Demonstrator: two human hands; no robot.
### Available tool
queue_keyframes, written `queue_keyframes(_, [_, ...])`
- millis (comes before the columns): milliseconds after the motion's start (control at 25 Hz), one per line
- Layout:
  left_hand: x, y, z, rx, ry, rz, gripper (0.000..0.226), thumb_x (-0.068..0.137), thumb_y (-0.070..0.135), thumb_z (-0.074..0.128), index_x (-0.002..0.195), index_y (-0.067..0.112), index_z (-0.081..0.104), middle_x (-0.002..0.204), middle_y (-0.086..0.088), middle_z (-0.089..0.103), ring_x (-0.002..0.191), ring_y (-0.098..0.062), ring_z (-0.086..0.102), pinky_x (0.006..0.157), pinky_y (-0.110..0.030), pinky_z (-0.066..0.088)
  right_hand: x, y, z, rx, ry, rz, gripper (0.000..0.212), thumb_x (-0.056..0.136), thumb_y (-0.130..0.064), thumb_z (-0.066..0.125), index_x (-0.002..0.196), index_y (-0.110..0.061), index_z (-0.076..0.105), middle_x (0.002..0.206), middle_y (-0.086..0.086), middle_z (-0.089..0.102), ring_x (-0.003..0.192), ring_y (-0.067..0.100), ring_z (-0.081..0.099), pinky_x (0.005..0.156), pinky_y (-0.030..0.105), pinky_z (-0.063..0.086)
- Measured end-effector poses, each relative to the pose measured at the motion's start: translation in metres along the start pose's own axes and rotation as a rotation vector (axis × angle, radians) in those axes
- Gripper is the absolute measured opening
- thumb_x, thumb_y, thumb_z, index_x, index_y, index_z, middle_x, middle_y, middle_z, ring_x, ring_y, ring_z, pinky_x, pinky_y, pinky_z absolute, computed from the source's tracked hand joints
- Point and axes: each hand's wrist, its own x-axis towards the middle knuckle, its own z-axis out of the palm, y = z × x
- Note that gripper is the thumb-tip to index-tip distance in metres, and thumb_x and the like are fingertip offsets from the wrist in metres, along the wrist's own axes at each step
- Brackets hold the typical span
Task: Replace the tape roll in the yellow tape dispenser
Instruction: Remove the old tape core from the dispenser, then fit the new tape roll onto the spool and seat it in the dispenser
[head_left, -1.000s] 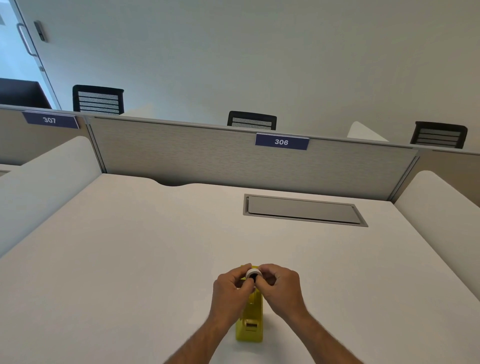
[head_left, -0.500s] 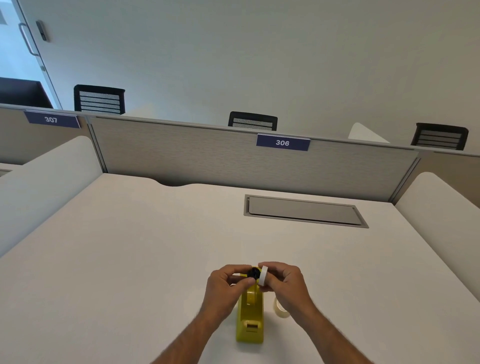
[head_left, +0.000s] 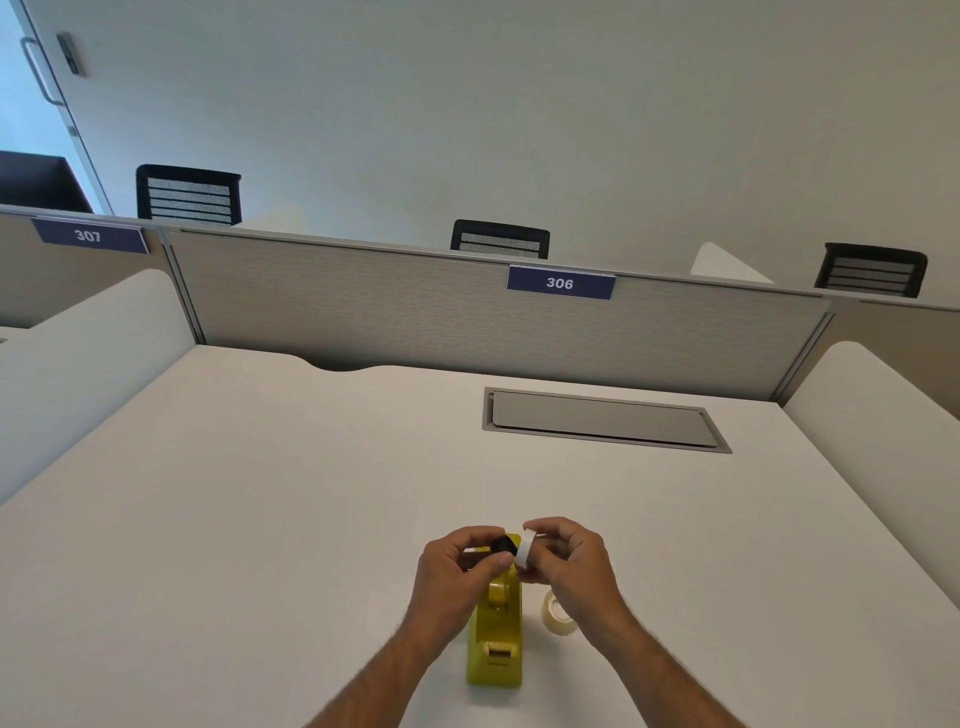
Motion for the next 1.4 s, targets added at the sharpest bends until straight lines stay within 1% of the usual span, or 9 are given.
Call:
queue_keyframes(200, [0.002, 0.000, -0.004, -0.016, 0.020, -0.014, 0.028, 0.076, 0.012, 0.083, 0.100, 0.027, 0.077, 0.094, 0.010, 0.079, 0.090, -0.006, 0.074, 0.072, -0.013, 0.056, 0.016, 0.007, -0.025, -0.239, 0.222, 0.074, 0.007, 0.080, -0.005, 0.075, 0.084, -0.011, 0.075, 0.073, 0.007, 0.076, 0.058, 0.019, 0.073, 0.061, 0.037, 0.065])
queue_keyframes(440, [0.003, -0.006, -0.004, 0.004, 0.032, -0.010, 0.031, 0.078, 0.008, 0.080, 0.099, 0.031, 0.076, 0.100, 0.009, 0.078, 0.093, -0.005, 0.073, 0.081, -0.020, 0.056, 0.033, 0.033, -0.052, -0.714, 0.214, 0.235, 0.013, 0.070, -0.013, 0.064, 0.060, -0.015, 0.071, 0.047, 0.001, 0.069, 0.045, 0.013, 0.068, 0.057, 0.025, 0.057])
queue_keyframes(760, [0.005, -0.006, -0.005, 0.025, 0.034, -0.006, 0.029, 0.080, 0.011, 0.079, 0.102, 0.029, 0.077, 0.104, 0.011, 0.076, 0.094, -0.004, 0.072, 0.076, -0.016, 0.056, 0.033, 0.044, -0.055, -0.814, 0.204, 0.323, 0.012, 0.071, -0.028, 0.070, 0.074, -0.017, 0.071, 0.075, 0.003, 0.073, 0.073, 0.023, 0.069, 0.061, 0.025, 0.050])
queue_keyframes(920, [0.004, -0.005, -0.005, 0.002, 0.034, -0.039, 0.028, 0.081, 0.013, 0.079, 0.100, 0.032, 0.075, 0.098, 0.013, 0.078, 0.092, -0.003, 0.073, 0.078, -0.015, 0.054, 0.026, 0.043, -0.054, -0.788, 0.254, 0.197, 0.022, 0.073, -0.034, 0.072, 0.090, -0.020, 0.068, 0.083, -0.002, 0.070, 0.084, 0.023, 0.068, 0.069, 0.027, 0.048])
queue_keyframes(1040, [0.004, -0.006, -0.004, -0.027, 0.039, -0.049, 0.027, 0.080, 0.011, 0.079, 0.101, 0.028, 0.076, 0.097, 0.011, 0.079, 0.093, -0.007, 0.074, 0.085, -0.026, 0.056, 0.016, 0.046, -0.052, -0.754, -0.022, -0.005, 0.041, 0.068, -0.046, 0.076, 0.103, -0.026, 0.070, 0.089, -0.010, 0.068, 0.086, 0.012, 0.065, 0.077, 0.025, 0.050])
queue_keyframes(1120, [0.004, -0.006, -0.003, -0.033, 0.042, -0.054, 0.026, 0.080, 0.012, 0.079, 0.099, 0.029, 0.077, 0.096, 0.012, 0.079, 0.092, -0.007, 0.074, 0.082, -0.025, 0.056, 0.011, 0.048, -0.050, -1.015, -0.246, -0.099, 0.059, 0.064, -0.062, 0.066, 0.116, -0.034, 0.062, 0.104, -0.014, 0.062, 0.094, 0.008, 0.061, 0.083, 0.024, 0.049])
queue_keyframes(1200, [0.004, -0.005, -0.002, -0.036, 0.043, -0.058, 0.025, 0.079, 0.013, 0.080, 0.098, 0.030, 0.077, 0.095, 0.013, 0.079, 0.091, -0.006, 0.074, 0.079, -0.022, 0.055, 0.008, 0.051, -0.049, -1.165, -0.304, -0.139, 0.063, 0.065, -0.064, 0.062, 0.121, -0.036, 0.057, 0.114, -0.015, 0.059, 0.102, 0.009, 0.060, 0.085, 0.025, 0.049])
queue_keyframes(1320, [0.004, -0.004, -0.002, -0.039, 0.042, -0.061, 0.025, 0.078, 0.014, 0.081, 0.098, 0.029, 0.077, 0.095, 0.011, 0.079, 0.091, -0.008, 0.074, 0.079, -0.023, 0.056, 0.005, 0.055, -0.048, -1.041, -0.259, -0.129, 0.056, 0.068, -0.057, 0.067, 0.118, -0.033, 0.062, 0.113, -0.014, 0.062, 0.100, 0.008, 0.060, 0.083, 0.021, 0.049])
queue_keyframes(1400, [0.003, -0.003, -0.002, -0.044, 0.045, -0.060, 0.025, 0.078, 0.013, 0.082, 0.096, 0.028, 0.078, 0.093, 0.011, 0.079, 0.089, -0.009, 0.074, 0.079, -0.025, 0.058, 0.004, 0.051, -0.046, -0.710, -0.173, -0.052, 0.050, 0.069, -0.049, 0.074, 0.113, -0.027, 0.068, 0.106, -0.008, 0.068, 0.089, 0.011, 0.065, 0.075, 0.024, 0.056])
